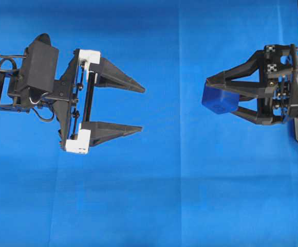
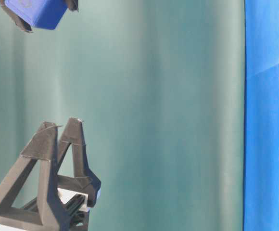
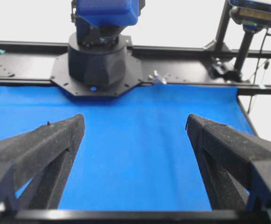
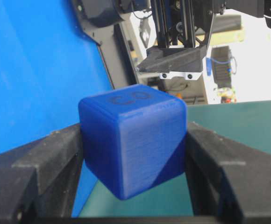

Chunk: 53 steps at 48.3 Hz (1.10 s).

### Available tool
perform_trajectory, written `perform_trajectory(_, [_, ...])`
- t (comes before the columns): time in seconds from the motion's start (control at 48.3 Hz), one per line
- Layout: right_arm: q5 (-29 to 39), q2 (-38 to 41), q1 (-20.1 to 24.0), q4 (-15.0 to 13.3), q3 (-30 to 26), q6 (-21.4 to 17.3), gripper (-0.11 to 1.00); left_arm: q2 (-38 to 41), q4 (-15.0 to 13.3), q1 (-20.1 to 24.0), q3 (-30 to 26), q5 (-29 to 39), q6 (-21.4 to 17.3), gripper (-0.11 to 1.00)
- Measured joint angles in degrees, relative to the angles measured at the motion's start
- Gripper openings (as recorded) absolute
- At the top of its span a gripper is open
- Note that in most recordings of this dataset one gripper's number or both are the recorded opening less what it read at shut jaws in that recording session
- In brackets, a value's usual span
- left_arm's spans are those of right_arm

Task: Handover the blue block to the right arm after grasping it with the left arm, then place it in the designated position.
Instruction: 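Hold the cube in the right gripper and reorient the wrist downward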

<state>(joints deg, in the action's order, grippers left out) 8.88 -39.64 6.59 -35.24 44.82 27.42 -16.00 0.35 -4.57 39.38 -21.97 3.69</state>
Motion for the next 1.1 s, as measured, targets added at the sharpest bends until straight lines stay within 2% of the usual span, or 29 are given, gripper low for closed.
perform_trajectory(0.207, [0.09, -0.09, 0.09, 2.11, 0.00, 0.00, 0.46, 0.09, 0.00, 0.00, 0.00, 0.00, 0.00, 0.93])
perform_trajectory(0.29, [0.26, 0.00, 0.09, 4.48, 0.09, -0.35, 0.46, 0.09, 0.00, 0.00, -0.09, 0.00, 0.00, 0.93])
perform_trajectory(0.414, [0.35, -0.18, 0.00, 10.20, 0.09, -3.69, 0.46, 0.00, 0.00, 0.00, 0.00, 0.00, 0.00, 0.93])
perform_trajectory(0.538, [0.35, -0.44, 0.09, 15.38, 0.09, -9.14, 0.46, 0.09, 0.00, 0.00, 0.00, 0.00, 0.00, 0.93])
perform_trajectory(0.725, [0.35, -0.53, 0.09, 21.97, 0.09, -21.27, 0.46, 0.00, 0.00, 0.00, 0.00, 0.00, -0.26, 0.93])
perform_trajectory(0.932, [0.62, -0.53, 0.09, 23.20, 0.62, -34.37, 0.46, 0.09, 0.00, 0.00, 0.00, 0.00, -0.26, 0.93])
perform_trajectory(0.994, [0.62, -0.53, 0.09, 23.20, 0.88, -37.27, 0.46, 0.09, 0.00, 0.00, 0.00, 0.00, -0.26, 0.93])
perform_trajectory(1.098, [0.62, -0.53, 0.09, 23.20, 1.41, -39.90, 0.46, 0.09, 0.00, -0.09, 0.00, 0.00, -0.26, 0.93])
